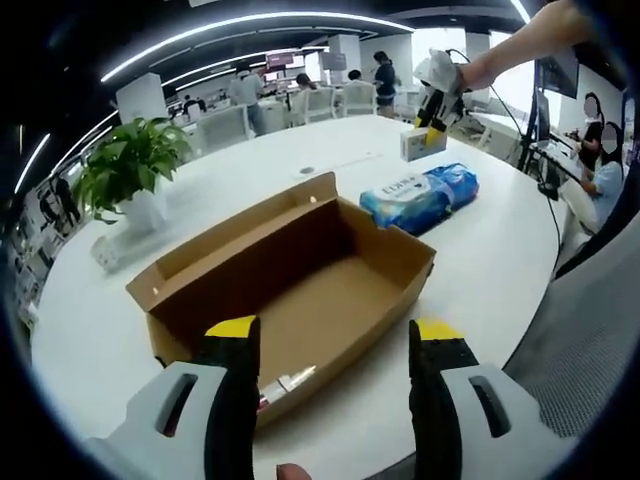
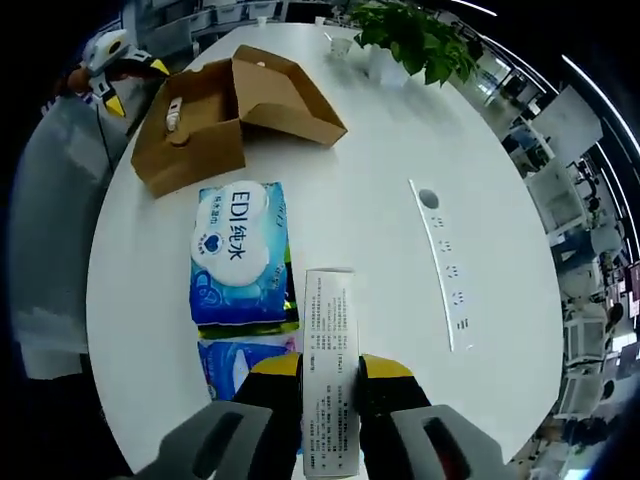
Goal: Operate the shoe box by opening the lid, removing the specified soft item, and placing it in the target area until the item is outside and the box remains undamaged.
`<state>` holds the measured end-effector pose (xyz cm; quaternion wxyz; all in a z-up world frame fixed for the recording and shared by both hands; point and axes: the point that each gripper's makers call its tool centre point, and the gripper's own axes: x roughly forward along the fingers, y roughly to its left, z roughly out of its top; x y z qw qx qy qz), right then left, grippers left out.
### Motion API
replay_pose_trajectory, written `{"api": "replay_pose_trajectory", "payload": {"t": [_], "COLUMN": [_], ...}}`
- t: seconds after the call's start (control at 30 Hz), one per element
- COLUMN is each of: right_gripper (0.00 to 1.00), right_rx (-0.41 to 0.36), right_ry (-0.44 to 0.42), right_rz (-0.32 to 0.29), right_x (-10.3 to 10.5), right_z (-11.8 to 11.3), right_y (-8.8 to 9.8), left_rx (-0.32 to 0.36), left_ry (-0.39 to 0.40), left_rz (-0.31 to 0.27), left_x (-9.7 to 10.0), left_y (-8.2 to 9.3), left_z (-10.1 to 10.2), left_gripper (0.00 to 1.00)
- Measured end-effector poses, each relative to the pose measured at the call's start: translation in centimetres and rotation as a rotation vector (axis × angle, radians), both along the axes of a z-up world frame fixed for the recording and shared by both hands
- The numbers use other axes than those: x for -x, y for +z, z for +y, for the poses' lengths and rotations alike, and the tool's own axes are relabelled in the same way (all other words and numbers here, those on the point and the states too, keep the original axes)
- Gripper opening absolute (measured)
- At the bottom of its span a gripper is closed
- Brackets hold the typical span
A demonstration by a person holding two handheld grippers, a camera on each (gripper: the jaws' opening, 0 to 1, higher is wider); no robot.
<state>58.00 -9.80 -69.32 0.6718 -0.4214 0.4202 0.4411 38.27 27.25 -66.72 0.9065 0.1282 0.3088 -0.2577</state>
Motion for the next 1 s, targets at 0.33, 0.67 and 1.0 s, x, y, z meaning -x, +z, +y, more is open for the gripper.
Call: {"api": "replay_pose_trajectory", "payload": {"t": [0.33,0.67,1.0], "right_gripper": [0.16,0.16,0.16], "right_rx": [0.0,0.011,0.029], "right_ry": [0.016,0.024,0.037], "right_rz": [0.021,0.054,0.081], "right_x": [-0.1,0.2,0.7], "right_z": [0.3,-0.3,-1.4], "right_y": [-2.2,-4.6,-6.3], "left_rx": [-0.012,-0.022,-0.028], "left_ry": [0.014,0.023,0.023], "left_rz": [0.01,0.024,0.033], "left_x": [0.1,0.1,0.2], "left_y": [-0.3,-0.8,-1.1], "left_z": [0.6,0.9,0.9], "left_gripper": [0.59,0.59,0.59]}}
